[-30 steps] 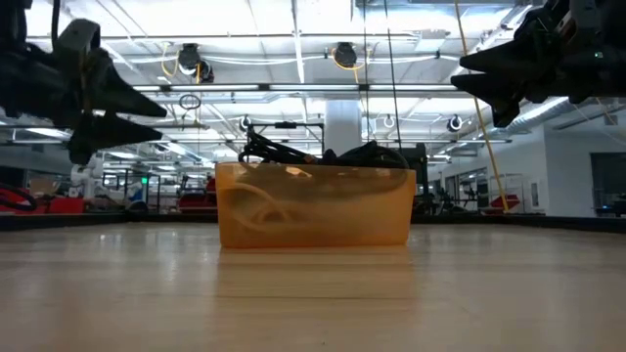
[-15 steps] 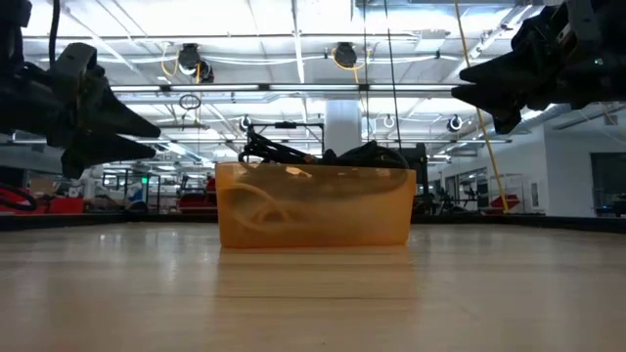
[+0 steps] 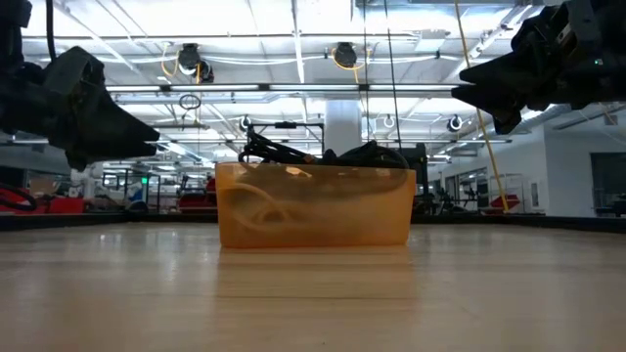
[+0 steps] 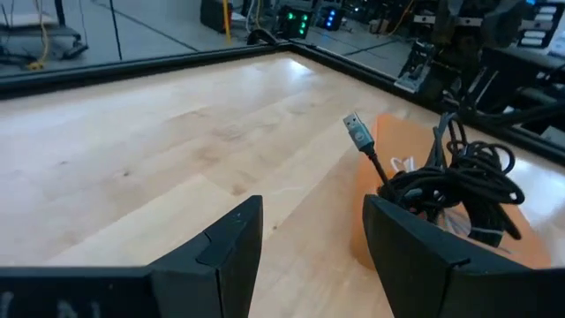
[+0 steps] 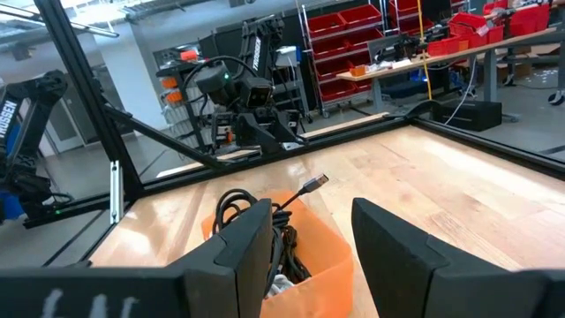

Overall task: Pick and place USB-C Cables
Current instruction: Return to Home Position

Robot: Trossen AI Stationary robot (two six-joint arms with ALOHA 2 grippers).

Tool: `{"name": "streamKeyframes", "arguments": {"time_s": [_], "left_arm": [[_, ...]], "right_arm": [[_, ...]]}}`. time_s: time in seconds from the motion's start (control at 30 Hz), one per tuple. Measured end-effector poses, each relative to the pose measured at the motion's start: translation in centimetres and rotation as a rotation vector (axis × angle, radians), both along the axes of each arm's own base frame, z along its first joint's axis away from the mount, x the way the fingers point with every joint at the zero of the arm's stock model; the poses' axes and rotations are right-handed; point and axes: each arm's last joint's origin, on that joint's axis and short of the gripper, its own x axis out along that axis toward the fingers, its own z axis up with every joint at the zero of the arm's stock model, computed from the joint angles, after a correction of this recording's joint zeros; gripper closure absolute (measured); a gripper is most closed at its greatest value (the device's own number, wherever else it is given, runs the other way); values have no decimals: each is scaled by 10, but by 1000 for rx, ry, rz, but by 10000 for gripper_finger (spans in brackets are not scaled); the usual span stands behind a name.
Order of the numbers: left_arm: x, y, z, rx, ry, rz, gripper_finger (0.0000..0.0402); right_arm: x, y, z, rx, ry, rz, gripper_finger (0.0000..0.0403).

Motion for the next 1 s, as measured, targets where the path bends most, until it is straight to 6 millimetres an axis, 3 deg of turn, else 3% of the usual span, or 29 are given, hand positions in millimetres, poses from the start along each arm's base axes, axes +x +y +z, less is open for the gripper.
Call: {"name": "streamKeyframes", "arguments": {"time_s": [0.5, 1.0], "left_arm": [[0, 0, 1, 29, 9, -8, 204], [-9, 5, 28, -95, -213, -5, 204]], "right_arm": [[0, 0, 0, 0, -1, 0, 250], [0, 0, 0, 0, -1, 0, 250]]}}
